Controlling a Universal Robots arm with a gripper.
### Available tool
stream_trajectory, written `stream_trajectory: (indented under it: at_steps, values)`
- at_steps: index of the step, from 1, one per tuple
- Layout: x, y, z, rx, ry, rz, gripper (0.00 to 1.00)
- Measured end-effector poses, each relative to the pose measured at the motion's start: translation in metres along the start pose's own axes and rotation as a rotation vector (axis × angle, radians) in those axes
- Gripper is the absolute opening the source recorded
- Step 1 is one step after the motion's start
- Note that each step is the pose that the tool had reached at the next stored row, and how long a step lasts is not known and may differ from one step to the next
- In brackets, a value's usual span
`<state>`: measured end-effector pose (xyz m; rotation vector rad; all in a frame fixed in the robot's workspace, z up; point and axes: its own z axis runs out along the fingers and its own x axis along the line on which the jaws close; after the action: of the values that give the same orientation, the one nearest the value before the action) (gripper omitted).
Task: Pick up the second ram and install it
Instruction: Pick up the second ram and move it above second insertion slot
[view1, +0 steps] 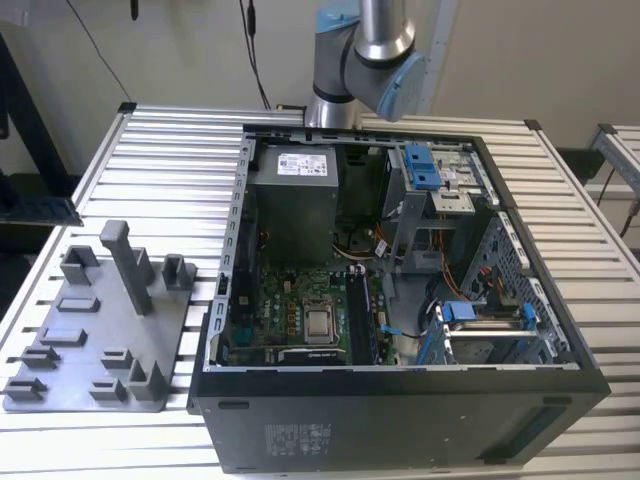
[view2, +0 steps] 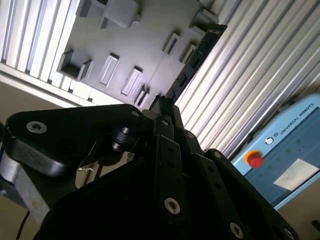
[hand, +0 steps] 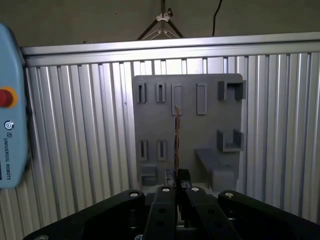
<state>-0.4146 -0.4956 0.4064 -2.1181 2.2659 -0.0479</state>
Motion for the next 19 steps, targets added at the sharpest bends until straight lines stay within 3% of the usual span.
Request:
stream_trajectory:
  at_steps: [19]
  values:
    - [-0.0022,-0.0335,0.0017,-0.0001,-0.0014,0.0,0.14]
